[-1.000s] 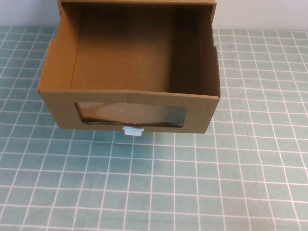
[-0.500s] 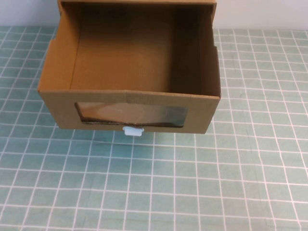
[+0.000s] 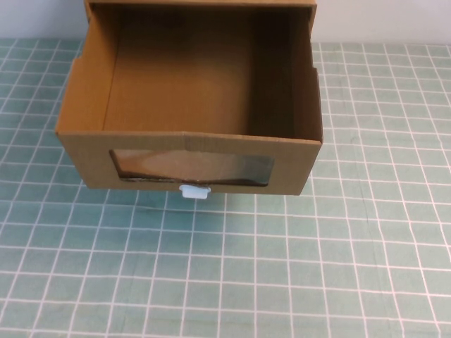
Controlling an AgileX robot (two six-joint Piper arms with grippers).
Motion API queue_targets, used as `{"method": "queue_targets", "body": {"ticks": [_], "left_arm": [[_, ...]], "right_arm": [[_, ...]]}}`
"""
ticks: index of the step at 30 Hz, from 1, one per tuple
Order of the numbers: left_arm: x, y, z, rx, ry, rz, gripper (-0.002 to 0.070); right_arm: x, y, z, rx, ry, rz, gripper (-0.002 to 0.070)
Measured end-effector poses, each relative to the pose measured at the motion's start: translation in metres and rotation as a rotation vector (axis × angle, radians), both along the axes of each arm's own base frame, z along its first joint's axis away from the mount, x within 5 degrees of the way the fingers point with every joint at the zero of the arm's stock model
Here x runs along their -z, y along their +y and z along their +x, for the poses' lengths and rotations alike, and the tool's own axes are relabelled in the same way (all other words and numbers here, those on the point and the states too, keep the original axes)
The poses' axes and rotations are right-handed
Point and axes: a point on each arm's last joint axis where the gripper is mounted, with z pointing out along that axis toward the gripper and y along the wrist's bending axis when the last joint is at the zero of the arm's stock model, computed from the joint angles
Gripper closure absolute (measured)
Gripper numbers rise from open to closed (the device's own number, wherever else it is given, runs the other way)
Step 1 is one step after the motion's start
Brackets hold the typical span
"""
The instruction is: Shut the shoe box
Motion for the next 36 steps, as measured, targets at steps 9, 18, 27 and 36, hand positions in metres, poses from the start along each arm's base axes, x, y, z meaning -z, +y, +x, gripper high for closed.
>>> {"method": "queue_targets", "body": {"ticks": [9,18,27,36], "left_arm": [[-0.03,-0.014,0.098,0.046,0.814,0.11,0.068],[-0.012,-0.02,0.18,0.043,0.979,0.137,0.068],[-0.011,-0.068,0.258,0.263,1.079,0.474,0.068],[-0.007,-0.103,0.352,0.469,1.173,0.59,0.068]], "right_arm": [[-0.022,0.014,0.098,-0.028,0.528,-0.118,0.069],[0.013,0.023,0.173,-0.085,0.842,-0.104,0.069],[0.061,0.038,0.209,-0.168,1.171,-0.489,0.069],[0.046,0.088,0.213,-0.631,0.998,-0.807,0.069]]}}
